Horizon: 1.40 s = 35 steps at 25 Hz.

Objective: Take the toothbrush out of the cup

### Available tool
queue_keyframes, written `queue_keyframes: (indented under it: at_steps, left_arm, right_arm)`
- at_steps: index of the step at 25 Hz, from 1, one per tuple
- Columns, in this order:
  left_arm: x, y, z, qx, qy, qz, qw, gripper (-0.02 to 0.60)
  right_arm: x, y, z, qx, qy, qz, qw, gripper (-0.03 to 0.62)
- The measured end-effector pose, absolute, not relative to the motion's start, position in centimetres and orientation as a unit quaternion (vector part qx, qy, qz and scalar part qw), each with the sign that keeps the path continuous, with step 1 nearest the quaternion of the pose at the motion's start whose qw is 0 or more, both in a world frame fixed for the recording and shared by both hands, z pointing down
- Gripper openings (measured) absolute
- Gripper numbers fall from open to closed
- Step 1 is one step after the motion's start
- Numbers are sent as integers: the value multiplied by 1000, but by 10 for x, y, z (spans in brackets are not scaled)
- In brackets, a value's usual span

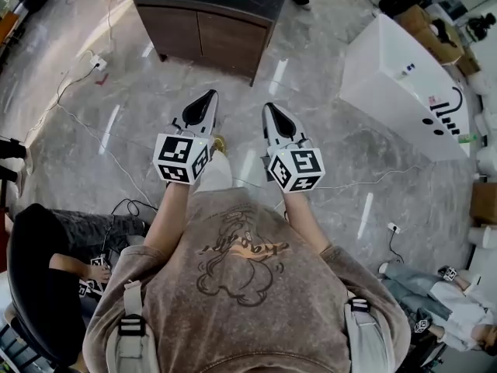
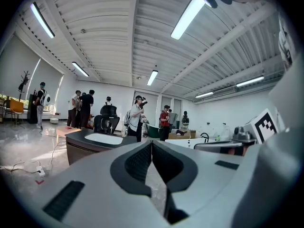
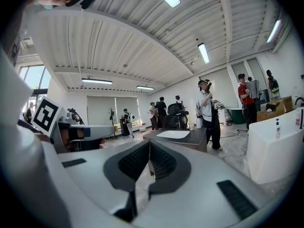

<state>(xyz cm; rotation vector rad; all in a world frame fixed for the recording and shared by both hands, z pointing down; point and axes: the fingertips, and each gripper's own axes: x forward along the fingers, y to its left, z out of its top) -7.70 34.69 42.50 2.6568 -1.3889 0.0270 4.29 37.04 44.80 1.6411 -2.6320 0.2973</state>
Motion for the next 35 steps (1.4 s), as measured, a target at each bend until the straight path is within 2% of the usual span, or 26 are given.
queue_keyframes:
  at_steps: [21,35]
  left_arm:
    - [-79,96,406,901,-428,25,70,18]
    - [-64,8,417,914,-395,29,84,18]
  right_arm:
    - [44,128,429,550,-829,101,1,18]
    - [69,50,440,589,-801,108,4,18]
